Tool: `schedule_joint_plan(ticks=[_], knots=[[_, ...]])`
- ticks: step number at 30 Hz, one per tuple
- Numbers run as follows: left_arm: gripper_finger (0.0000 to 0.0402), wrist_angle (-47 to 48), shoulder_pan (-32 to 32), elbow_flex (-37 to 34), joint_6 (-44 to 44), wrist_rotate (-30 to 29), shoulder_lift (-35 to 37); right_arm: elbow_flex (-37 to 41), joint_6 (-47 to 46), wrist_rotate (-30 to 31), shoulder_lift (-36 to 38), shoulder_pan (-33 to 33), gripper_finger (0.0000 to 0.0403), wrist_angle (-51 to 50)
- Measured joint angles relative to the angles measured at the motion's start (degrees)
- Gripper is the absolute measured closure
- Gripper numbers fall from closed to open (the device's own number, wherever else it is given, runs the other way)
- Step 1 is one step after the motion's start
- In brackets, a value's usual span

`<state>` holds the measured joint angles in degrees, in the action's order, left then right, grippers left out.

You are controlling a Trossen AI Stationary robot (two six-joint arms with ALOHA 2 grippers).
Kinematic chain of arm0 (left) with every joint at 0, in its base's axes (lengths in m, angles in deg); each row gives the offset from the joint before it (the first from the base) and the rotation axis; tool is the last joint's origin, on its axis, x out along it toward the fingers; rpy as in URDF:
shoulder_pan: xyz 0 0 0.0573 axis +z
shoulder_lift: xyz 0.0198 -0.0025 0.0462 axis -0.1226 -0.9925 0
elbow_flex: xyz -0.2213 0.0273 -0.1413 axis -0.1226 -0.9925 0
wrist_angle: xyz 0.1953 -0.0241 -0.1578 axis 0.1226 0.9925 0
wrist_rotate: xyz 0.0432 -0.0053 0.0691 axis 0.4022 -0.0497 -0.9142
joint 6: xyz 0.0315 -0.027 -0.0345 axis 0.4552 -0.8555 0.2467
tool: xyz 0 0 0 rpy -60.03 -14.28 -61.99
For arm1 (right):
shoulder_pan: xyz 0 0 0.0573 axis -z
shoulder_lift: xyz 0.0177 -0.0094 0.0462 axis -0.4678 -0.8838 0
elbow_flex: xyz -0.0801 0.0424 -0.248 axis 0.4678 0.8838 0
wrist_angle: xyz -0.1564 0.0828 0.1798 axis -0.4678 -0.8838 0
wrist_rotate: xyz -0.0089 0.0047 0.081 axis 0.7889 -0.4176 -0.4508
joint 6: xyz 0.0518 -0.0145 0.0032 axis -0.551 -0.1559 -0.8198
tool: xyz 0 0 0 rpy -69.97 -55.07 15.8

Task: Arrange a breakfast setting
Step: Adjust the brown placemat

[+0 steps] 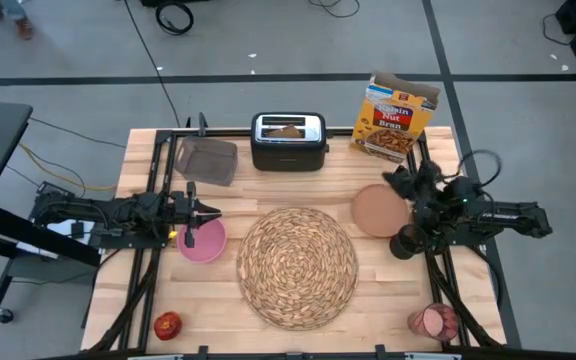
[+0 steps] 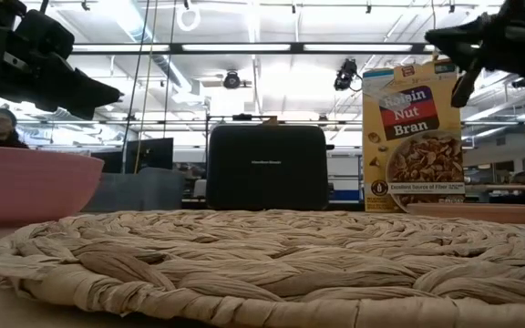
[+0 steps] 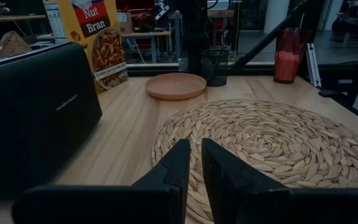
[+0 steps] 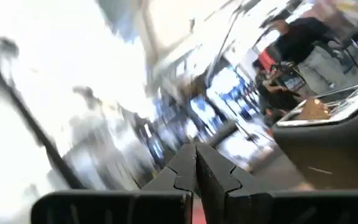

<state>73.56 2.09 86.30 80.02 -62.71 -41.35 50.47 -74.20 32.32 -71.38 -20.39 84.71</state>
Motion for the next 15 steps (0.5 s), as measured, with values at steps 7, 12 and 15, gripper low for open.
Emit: schedule_joint_plan(ticks=[7,12,15], knots=[[0.0351,0.0,0.0,0.0,0.0,0.0,0.0,-1.3,-7.2,6.9,-2.2,0.1,0.0386,4.1],[0.0351,0.0,0.0,0.0,0.0,0.0,0.0,-12.6,-2.7,-4.2,-11.6,-1.1,0.0393,-6.1],[0.0351,0.0,0.0,0.0,0.0,0.0,0.0,-22.7,6.0,-5.9,-22.4,-3.2,0.0393,-16.6]])
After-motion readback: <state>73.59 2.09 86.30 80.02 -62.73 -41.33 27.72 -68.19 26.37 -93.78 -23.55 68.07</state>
